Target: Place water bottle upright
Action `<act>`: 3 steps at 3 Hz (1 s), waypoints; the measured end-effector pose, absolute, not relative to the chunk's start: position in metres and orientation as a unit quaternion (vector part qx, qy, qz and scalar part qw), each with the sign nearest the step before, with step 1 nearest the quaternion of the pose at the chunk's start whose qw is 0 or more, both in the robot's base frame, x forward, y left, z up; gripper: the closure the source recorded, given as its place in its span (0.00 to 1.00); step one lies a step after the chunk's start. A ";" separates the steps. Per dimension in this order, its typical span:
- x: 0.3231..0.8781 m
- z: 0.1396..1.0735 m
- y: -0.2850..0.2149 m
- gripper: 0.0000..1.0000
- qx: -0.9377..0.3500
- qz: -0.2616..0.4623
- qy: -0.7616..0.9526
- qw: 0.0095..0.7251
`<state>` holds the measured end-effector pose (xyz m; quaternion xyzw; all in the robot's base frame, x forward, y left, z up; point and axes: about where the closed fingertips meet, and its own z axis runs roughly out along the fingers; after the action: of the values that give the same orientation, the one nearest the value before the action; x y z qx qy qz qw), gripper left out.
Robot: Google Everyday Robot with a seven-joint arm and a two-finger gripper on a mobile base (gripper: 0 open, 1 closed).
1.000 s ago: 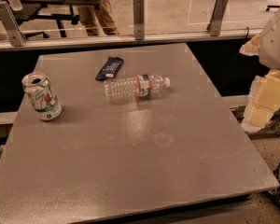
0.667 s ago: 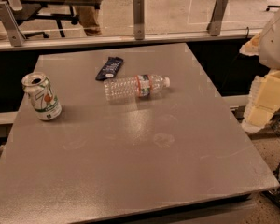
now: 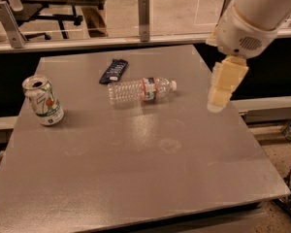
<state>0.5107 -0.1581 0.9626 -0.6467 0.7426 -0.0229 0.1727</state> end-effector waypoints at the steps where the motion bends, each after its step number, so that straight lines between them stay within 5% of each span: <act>1: 0.543 0.952 -0.126 0.00 -0.669 -0.013 0.722 0.174; 3: 0.586 0.916 -0.066 0.00 -0.710 0.017 0.689 0.147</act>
Offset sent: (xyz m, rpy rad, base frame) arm 0.0770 0.0982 -0.0376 0.0109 0.0536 0.1999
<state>0.5862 -0.0663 0.9155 -0.7098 0.6886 0.0172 0.1472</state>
